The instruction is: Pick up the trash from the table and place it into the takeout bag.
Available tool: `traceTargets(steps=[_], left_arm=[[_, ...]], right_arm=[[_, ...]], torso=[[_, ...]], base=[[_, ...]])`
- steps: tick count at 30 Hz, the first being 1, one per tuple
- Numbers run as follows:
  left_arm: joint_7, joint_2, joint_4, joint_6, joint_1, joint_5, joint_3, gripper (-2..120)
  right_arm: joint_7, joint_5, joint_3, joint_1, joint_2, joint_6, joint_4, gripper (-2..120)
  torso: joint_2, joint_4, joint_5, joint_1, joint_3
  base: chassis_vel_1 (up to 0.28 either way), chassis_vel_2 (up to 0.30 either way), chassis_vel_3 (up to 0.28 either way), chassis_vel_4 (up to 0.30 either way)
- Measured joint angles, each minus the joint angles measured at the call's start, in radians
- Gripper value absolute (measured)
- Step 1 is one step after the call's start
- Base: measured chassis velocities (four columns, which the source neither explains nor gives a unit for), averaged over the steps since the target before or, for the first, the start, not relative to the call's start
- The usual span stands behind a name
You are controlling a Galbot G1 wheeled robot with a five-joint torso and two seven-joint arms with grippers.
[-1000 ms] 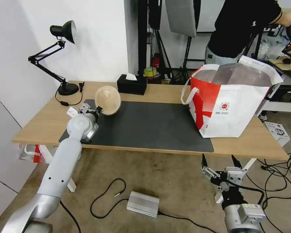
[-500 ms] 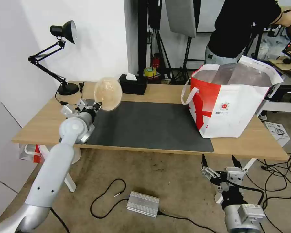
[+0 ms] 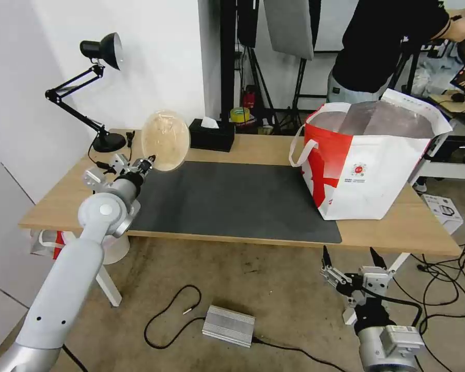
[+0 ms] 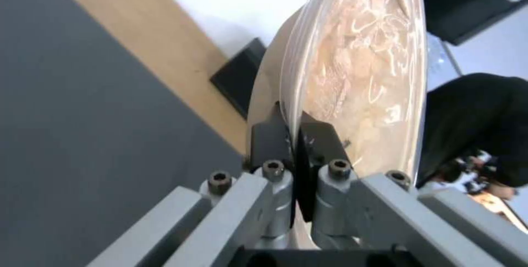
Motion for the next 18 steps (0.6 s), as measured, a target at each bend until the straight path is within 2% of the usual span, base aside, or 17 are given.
traceTargets(steps=[6, 18], left_arm=[[0.064, 0.005, -0.025, -0.018, 0.001, 0.004, 0.013, 0], [0.126, 0.006, -0.057, -0.055, -0.021, 0.042, 0.059, 0]], right_arm=[[0.000, 0.000, 0.000, 0.000, 0.000, 0.000, 0.000, 100], [0.000, 0.000, 0.000, 0.000, 0.000, 0.000, 0.000, 100]], torso=[[0.000, -0.0001, 0.0001, 0.000, 0.000], [0.000, 0.0000, 0.0002, 0.000, 0.000]], base=[[0.000, 0.000, 0.000, 0.000], [0.000, 0.000, 0.000, 0.000]])
